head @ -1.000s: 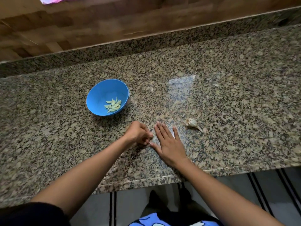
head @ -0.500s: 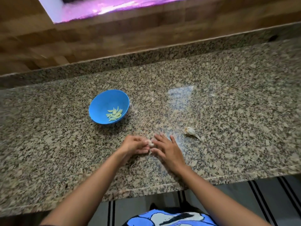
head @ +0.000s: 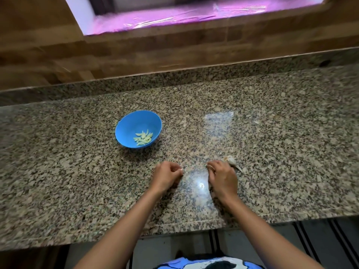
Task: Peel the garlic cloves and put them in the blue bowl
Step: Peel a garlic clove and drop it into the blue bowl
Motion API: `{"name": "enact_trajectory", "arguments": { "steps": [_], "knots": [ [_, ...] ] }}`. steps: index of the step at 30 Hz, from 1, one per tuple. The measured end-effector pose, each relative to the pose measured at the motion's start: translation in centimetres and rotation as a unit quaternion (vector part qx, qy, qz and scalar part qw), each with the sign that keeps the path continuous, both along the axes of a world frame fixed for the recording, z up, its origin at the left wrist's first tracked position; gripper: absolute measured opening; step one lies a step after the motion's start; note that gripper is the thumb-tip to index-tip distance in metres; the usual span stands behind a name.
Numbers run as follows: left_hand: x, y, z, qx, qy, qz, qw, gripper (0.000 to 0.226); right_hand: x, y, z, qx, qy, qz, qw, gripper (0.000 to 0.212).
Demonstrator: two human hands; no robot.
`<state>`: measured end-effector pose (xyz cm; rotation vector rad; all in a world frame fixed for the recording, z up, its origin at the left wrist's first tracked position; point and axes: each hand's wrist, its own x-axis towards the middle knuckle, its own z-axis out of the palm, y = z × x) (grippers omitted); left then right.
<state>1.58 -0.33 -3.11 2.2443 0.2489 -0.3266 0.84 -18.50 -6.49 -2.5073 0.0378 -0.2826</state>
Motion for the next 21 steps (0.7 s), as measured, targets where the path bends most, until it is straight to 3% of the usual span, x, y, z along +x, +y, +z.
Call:
{"name": "enact_trajectory", "arguments": {
  "steps": [4, 7, 9, 13, 17, 19, 21],
  "knots": [
    [1.5, -0.3, 0.8, 0.076, 0.012, -0.051, 0.996, 0.006, -0.6, 2.1, -1.2, -0.066, -0.053, 0.072, 0.994, 0.037],
    [1.9, -1.0, 0.8, 0.153, -0.013, -0.089, 0.984, 0.005, -0.6, 3.7, -2.2, -0.081, 0.013, 0.154, 0.985, 0.041],
    [1.7, -1.1, 0.7, 0.179, -0.039, -0.102, 0.978, 0.007, -0.6, 4.1, -2.0, -0.027, 0.038, 0.181, 0.982, 0.042],
    [0.7, -0.4, 0.6, 0.097, -0.055, -0.124, 0.986, 0.013, -0.4, 3.9, 1.0, 0.167, 0.141, 0.204, 0.954, 0.033],
    [0.4, -0.5, 1.4, 0.038, -0.172, -0.155, 0.972, 0.017, 1.6, 2.1, 3.2, 0.304, 0.238, 0.176, 0.906, 0.023],
    [0.8, -0.7, 1.7, 0.028, -0.195, -0.161, 0.967, 0.014, 2.4, 1.1, 4.0, 0.33, 0.271, 0.181, 0.886, 0.016],
    [1.4, -1.3, 1.9, -0.02, -0.162, -0.114, 0.98, 0.011, 2.8, 0.2, 4.5, 0.303, 0.259, 0.179, 0.9, 0.014]
  ]
}}
